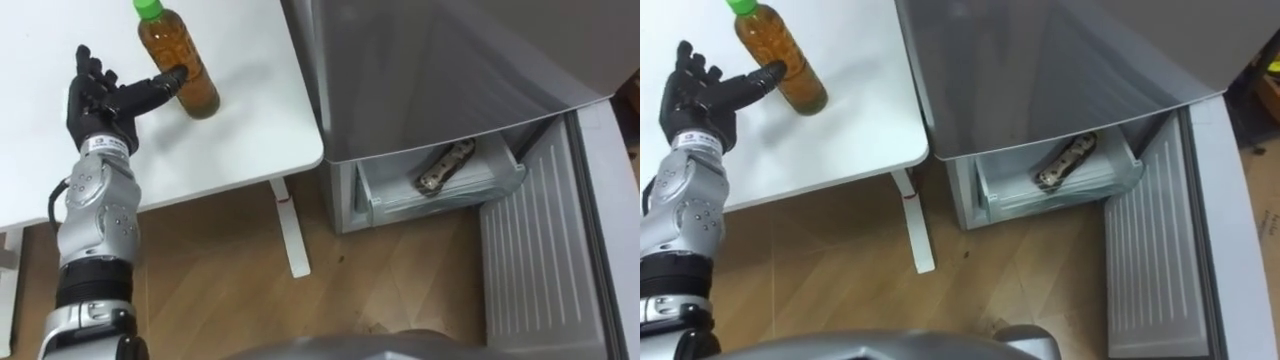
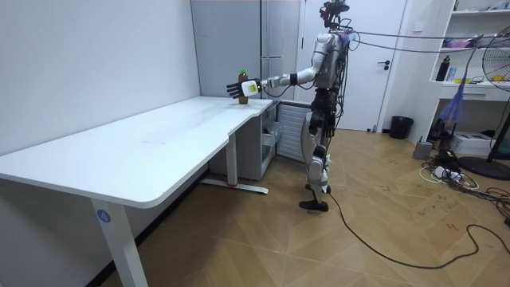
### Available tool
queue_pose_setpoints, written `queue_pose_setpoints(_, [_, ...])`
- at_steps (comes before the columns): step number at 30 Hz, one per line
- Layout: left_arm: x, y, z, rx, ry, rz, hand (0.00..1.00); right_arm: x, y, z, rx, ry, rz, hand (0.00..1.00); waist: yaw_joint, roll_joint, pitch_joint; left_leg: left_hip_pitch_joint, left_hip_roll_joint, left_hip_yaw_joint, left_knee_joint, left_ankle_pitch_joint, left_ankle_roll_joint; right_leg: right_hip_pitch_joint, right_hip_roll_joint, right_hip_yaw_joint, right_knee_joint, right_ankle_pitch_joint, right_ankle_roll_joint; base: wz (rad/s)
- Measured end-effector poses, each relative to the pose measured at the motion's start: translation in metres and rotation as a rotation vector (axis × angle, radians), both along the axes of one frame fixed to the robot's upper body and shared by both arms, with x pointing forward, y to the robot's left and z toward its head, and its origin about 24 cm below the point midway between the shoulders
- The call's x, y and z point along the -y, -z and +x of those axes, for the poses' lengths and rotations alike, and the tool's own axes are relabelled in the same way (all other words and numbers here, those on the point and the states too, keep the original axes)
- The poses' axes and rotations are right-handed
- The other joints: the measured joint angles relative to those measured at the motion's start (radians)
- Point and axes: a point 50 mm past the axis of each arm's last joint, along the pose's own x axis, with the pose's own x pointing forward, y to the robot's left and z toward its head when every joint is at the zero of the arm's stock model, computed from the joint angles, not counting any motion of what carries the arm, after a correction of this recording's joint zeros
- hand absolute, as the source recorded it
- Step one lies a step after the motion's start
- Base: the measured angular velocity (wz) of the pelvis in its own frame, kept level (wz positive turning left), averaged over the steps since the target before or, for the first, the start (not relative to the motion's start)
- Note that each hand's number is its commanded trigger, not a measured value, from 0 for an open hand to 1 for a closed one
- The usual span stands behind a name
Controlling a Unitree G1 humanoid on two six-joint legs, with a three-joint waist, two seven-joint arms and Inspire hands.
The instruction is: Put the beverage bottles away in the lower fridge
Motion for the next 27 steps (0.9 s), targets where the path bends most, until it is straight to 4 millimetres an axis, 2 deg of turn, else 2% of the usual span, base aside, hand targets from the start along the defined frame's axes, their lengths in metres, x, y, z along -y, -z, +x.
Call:
queue_pose_setpoints(8, [0.002,-0.005,0.007,0.024,0.031,0.001,0.0,0.0,0.0,0.004,0.008,-0.001,-0.004,0.0,0.001,-0.013,0.0089,0.011,0.0,0.01,-0.008,0.0,0.0,-0.002,0.005,0.03,0.0,0.0,0.0,-0.06])
queue_pose_setpoints(15, [-0.01,-0.015,0.009,0.04,0.041,0.048,0.0,0.0,0.0,0.006,0.014,-0.003,0.001,0.0,0.001,-0.008,0.0049,0.002,0.0,0.01,-0.012,0.0,0.0,-0.016,0.01,0.055,0.015,0.0,-0.001,-0.06])
queue_pose_setpoints(27, [-0.012,-0.031,0.02,0.086,0.048,0.069,0.0,0.005,-0.001,0.007,0.018,-0.005,0.009,0.0,0.001,0.003,0.0001,0.005,0.0,0.009,-0.011,0.0,0.0,-0.015,0.01,0.056,0.015,0.0,-0.001,0.0])
